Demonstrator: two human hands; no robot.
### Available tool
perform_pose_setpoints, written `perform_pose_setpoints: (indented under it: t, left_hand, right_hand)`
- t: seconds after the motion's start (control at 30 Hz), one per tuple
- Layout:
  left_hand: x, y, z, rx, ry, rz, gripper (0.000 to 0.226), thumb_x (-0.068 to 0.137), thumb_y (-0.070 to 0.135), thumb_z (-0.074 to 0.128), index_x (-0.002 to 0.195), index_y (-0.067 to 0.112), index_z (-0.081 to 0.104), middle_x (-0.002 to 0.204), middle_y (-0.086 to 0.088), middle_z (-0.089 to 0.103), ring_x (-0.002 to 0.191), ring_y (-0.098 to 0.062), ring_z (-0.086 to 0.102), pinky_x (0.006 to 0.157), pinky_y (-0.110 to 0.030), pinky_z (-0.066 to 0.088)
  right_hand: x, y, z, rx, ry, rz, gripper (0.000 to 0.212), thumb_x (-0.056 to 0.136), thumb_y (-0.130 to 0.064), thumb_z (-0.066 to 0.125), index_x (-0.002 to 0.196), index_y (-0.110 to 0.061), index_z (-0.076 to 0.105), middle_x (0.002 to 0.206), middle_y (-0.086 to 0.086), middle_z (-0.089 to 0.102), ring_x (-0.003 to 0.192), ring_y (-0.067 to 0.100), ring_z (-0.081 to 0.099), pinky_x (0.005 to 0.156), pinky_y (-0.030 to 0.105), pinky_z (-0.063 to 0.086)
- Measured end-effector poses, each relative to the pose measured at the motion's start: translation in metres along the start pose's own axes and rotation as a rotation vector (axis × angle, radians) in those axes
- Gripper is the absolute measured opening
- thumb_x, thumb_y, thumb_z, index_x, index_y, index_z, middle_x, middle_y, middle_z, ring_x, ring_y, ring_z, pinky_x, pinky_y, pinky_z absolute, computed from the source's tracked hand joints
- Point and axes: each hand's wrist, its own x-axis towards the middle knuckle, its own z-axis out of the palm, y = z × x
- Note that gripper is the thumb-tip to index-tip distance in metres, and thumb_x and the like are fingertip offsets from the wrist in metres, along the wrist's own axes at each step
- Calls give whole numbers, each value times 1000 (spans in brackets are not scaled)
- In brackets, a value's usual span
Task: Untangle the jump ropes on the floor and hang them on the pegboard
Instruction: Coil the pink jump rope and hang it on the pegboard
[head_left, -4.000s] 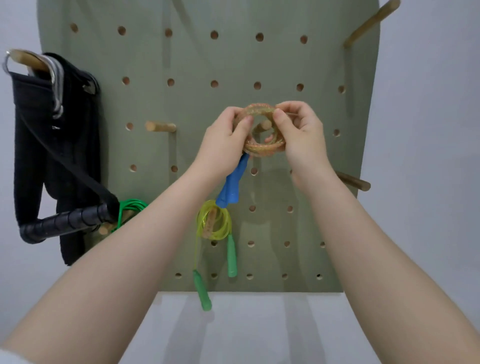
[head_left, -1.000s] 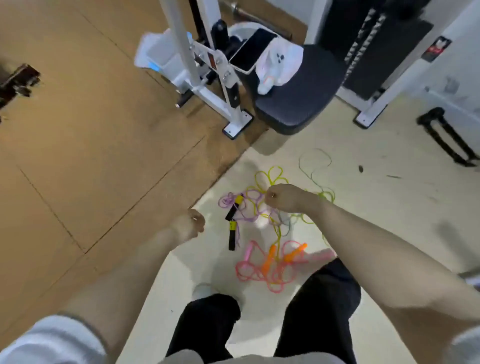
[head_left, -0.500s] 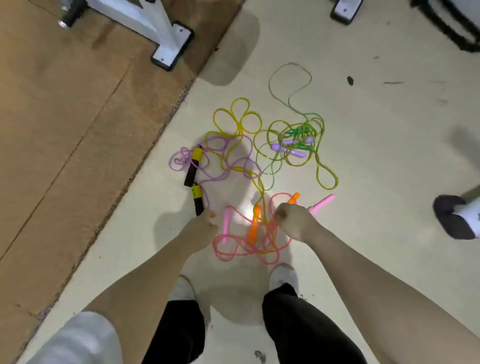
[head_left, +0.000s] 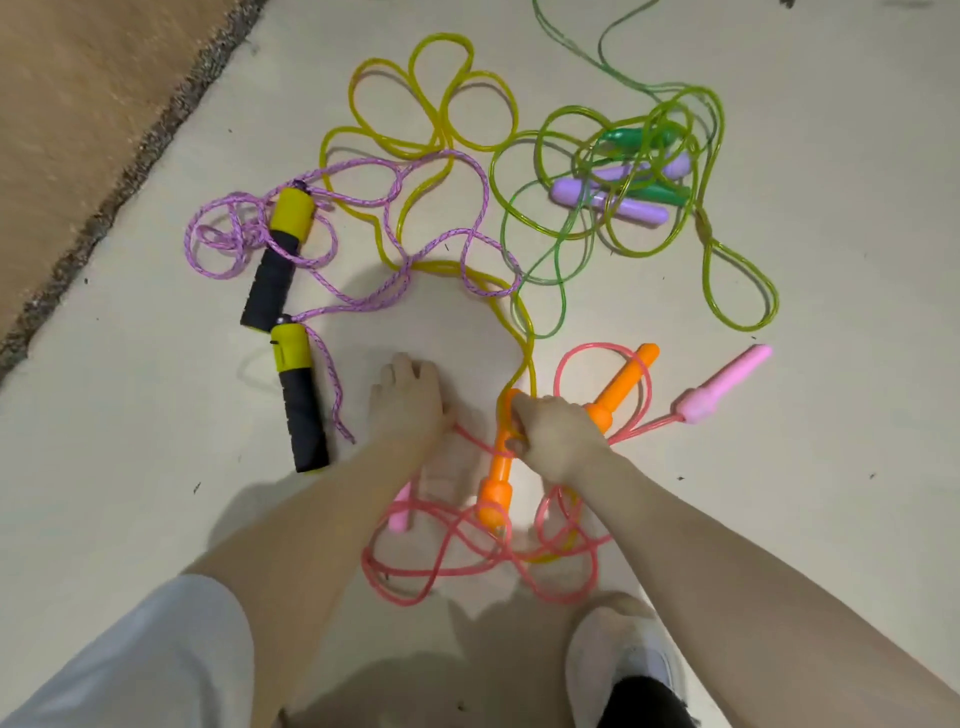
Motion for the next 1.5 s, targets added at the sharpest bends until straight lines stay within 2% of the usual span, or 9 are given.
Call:
perform_pose_setpoints:
  t: [0.23, 0.43, 0.57, 0.7, 0.8, 0.9, 1.03, 1.17, 1.5]
  left_hand:
    - [-24, -20, 7, -3, -120, 347, 45, 87, 35, 55, 127, 17, 47, 132, -9, 36, 122, -28, 36, 98, -35, 32]
    - [-27, -20, 0, -699, -118, 177, 10, 89, 16, 50, 79, 15, 50, 76, -4, 56, 75, -23, 53, 66, -29, 38]
    - [-32, -24, -45, -1194, -182, 72, 34, 97, 8, 40, 66, 13, 53, 44, 3, 43, 44, -14, 41, 57, -32, 35]
    - [-46, -38, -103, -818, -217, 175, 47, 98, 35, 39, 62, 12, 59, 40, -1, 40, 43, -18, 40, 51, -27, 34]
    - [-55, -45, -123, -592, -189, 199, 26, 98, 22, 37, 91, 16, 61, 53, -1, 50, 53, -16, 49, 55, -25, 40]
    - [-64, -47, -125, -646, -144, 278, 25, 91, 5, 34, 99, 21, 52, 61, 3, 56, 62, -13, 53, 64, -25, 42]
    - [-82, -45, -130, -892, -210, 396, 22, 93, 4, 40, 80, 15, 54, 50, 6, 41, 44, -8, 39, 48, -21, 35]
    - [-88, -56, -143, -1057, -318, 399, 26, 93, 11, 49, 68, 7, 55, 41, 5, 29, 37, -11, 26, 42, -21, 29]
    - [-79, -93, -154, -1880, -316, 358, 18, 67, 24, 72, 76, 9, 76, 55, 2, 53, 52, -8, 58, 48, -16, 50]
  right_hand:
    - [-25, -3, -20, 502, -24, 23, 19, 96, -26, 46, 92, -7, 52, 83, 12, 54, 77, 26, 51, 65, 31, 35]
    - [-27, -22, -81, 1142, 45, -84, 14, 93, -10, 52, 86, -14, 64, 59, 3, 45, 45, 7, 42, 46, 17, 35]
    - [-26, -34, -126, 1197, 322, -136, 18, 95, -2, 46, 94, -9, 62, 70, 0, 55, 56, 0, 50, 57, 12, 41]
    - [-4, -34, -154, 1149, 745, 5, 27, 98, -6, 40, 119, -5, 56, 105, 9, 60, 97, 12, 54, 88, 22, 43]
    - [6, -39, -152, 789, 651, 179, 59, 95, -9, 45, 147, -6, 19, 151, 16, 24, 140, 25, 22, 114, 31, 18]
    - [-5, -56, -136, 611, 399, -132, 80, 81, 7, 50, 149, -12, 13, 156, 9, 15, 145, 21, 10, 109, 16, 9]
    - [-15, -77, -110, 472, 54, -374, 66, 75, -5, 54, 138, -17, 40, 138, 7, 48, 127, 17, 44, 100, 24, 35]
    - [-20, -82, -104, 473, -55, -354, 4, 83, -10, 58, 81, -8, 60, 63, -3, 56, 60, 7, 57, 58, 19, 43]
    - [-19, -58, -119, 908, 433, 77, 55, 93, -49, 44, 78, 3, 56, 69, 14, 62, 61, 20, 53, 63, 33, 42]
